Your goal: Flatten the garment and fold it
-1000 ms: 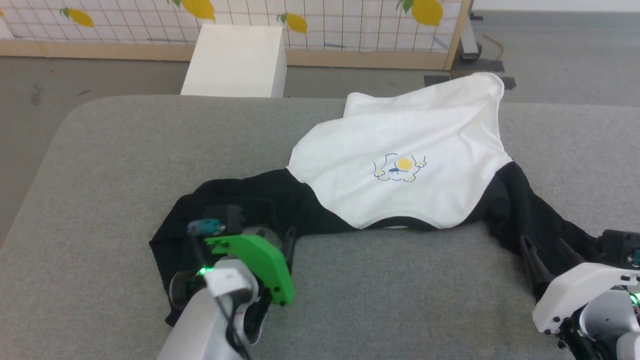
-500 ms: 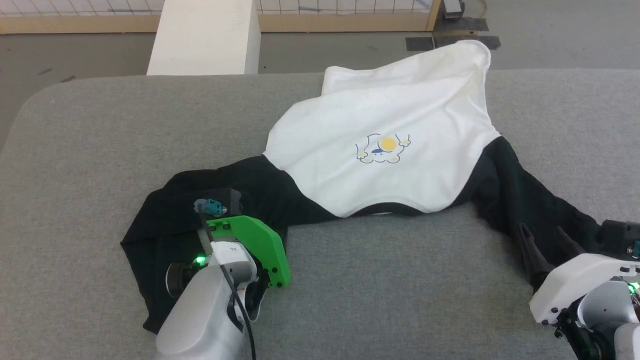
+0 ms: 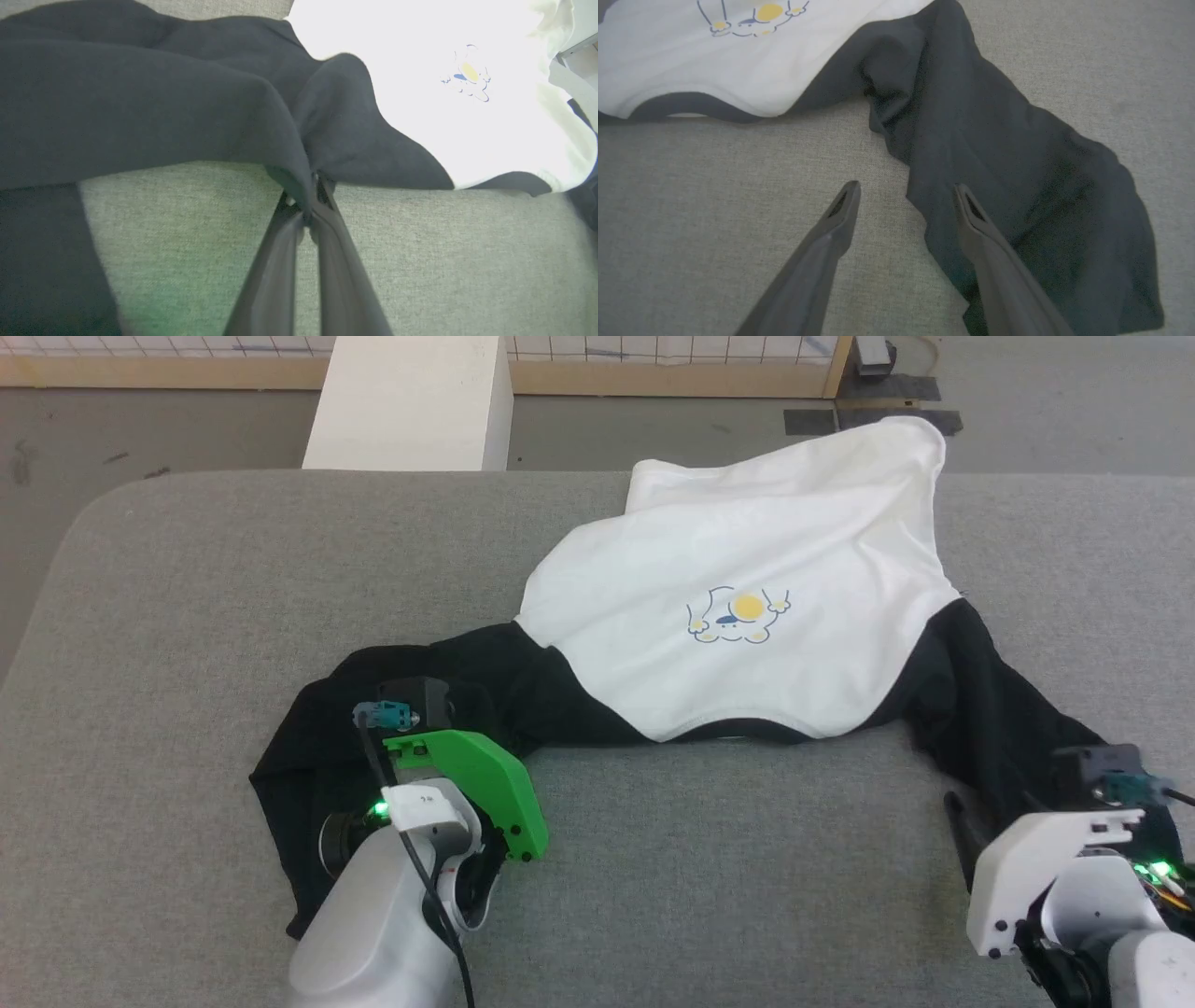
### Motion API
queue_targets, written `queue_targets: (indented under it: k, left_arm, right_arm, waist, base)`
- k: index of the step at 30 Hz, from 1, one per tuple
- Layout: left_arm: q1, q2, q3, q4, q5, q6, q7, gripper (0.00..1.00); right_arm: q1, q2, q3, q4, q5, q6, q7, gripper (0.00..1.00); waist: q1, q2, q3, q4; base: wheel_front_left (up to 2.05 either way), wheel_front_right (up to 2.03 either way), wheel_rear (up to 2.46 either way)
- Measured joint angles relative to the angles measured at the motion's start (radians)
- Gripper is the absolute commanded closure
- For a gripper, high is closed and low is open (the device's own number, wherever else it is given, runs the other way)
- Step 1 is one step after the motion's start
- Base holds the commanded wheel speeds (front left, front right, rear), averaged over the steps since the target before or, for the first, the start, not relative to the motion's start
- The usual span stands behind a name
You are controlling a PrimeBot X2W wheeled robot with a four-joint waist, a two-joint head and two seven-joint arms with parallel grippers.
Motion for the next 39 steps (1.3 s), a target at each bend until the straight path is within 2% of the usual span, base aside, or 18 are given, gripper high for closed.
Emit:
queue_targets:
  k: [5, 12, 24, 25, 26, 27, 32, 39]
  left_arm:
    - [0.002, 0.0, -0.005, -0.04, -0.012, -0.002, 0.002, 1.0]
    - [0.002, 0.001, -0.009, -0.079, -0.017, -0.001, 0.007, 1.0]
    - [-0.005, 0.002, -0.014, -0.102, -0.026, -0.001, 0.01, 1.0]
    - [-0.005, 0.003, -0.014, -0.103, -0.026, -0.001, 0.01, 1.0]
    - [-0.005, 0.003, -0.014, -0.103, -0.026, -0.001, 0.009, 1.0]
    - [-0.005, 0.003, -0.014, -0.103, -0.026, -0.001, 0.005, 1.0]
    - [-0.005, 0.003, -0.009, -0.102, -0.043, -0.002, -0.009, 1.0]
    - [-0.007, 0.007, 0.045, -0.192, -0.113, -0.041, -0.031, 1.0]
  right_arm:
    - [-0.094, -0.042, 0.063, 0.01, -0.088, 0.0, 0.076, 0.0]
    - [-0.212, -0.099, 0.139, 0.109, -0.108, 0.0, 0.126, 0.0]
    - [-0.306, -0.137, 0.223, 0.234, -0.102, 0.0, 0.119, 0.0]
    - [-0.312, -0.14, 0.228, 0.24, -0.097, 0.0, 0.128, 0.56]
    - [-0.316, -0.143, 0.229, 0.242, -0.095, 0.0, 0.129, 0.92]
    - [-0.321, -0.144, 0.229, 0.244, -0.09, 0.0, 0.131, 1.0]
    - [-0.318, -0.165, 0.235, 0.224, -0.019, 0.0, 0.141, 1.0]
    - [-0.272, -0.233, 0.247, 0.05, 0.17, 0.0, 0.192, 1.0]
  waist:
    - [0.0001, 0.0, 0.021, 0.006]
    - [0.0001, 0.0, 0.065, 0.015]
    - [0.0001, 0.0, 0.131, 0.037]
    - [0.0001, 0.0, 0.134, 0.039]
    - [0.0001, 0.0, 0.135, 0.039]
    - [0.0001, 0.0, 0.135, 0.039]
    - [0.0002, 0.0, 0.111, 0.036]
    - [0.0001, 0.0, 0.054, 0.025]
  base:
    - [0.0, 0.0, 0.0]
    - [0.0, 0.0, 0.0]
    - [0.0, 0.0, 0.0]
    - [0.0, 0.0, 0.0]
    - [0.0, 0.0, 0.0]
    - [0.0, 0.0, 0.0]
    - [0.0, 0.0, 0.0]
    - [0.0, 0.0, 0.0]
